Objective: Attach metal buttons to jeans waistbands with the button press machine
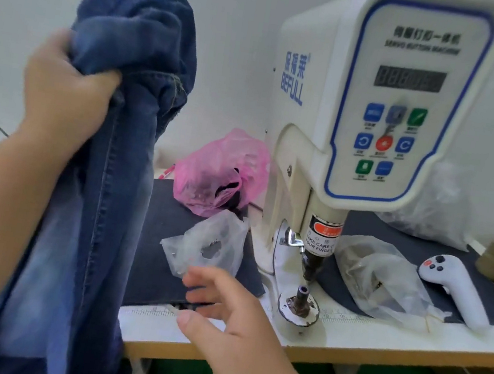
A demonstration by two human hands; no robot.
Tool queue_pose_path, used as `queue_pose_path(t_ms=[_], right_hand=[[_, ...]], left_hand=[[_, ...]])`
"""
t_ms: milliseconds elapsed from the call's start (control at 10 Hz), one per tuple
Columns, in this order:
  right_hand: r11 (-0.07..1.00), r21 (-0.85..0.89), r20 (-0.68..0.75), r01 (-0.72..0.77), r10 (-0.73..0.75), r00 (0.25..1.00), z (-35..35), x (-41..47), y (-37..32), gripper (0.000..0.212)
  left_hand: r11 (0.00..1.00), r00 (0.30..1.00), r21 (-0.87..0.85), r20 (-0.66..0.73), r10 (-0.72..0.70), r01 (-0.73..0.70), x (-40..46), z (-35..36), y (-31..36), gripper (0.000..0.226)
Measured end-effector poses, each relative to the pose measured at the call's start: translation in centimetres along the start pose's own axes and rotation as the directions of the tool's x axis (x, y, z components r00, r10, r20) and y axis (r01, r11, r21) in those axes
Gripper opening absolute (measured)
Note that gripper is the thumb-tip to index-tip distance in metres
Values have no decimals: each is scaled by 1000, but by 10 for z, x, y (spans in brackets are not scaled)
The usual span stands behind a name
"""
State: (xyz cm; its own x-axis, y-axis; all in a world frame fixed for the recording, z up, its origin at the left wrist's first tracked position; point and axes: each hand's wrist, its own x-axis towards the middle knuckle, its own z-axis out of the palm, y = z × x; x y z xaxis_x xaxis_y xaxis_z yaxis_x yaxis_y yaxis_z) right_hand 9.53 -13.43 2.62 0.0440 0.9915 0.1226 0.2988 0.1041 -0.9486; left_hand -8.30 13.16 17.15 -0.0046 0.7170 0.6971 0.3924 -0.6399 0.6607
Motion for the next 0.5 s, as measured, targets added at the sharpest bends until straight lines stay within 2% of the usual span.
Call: queue_pose_path(t_ms=[100, 200, 300, 400, 500], right_hand=[[997, 0, 35, -76, 76, 996, -4, -8, 4, 36], [994, 32, 24, -104, 104, 994, -13, -19, 12, 25], [992, 63, 27, -110, 108, 994, -25, -32, 12, 22], [996, 57, 23, -75, 74, 997, -39, -44, 4, 23], [998, 70, -26, 5, -3, 1000, -58, -57, -7, 24]], left_hand=[[956, 998, 290, -59, -38, 53, -26, 27, -17, 33], [859, 955, 470, 100, -280, 203, -56, 45, -56, 57], [776, 847, 578, 254, -466, 253, -88, 59, -86, 83], [715, 847, 651, 208, -489, 254, -106, 65, -84, 89], [764, 946, 606, 56, -320, 223, -129, 67, -69, 71]])
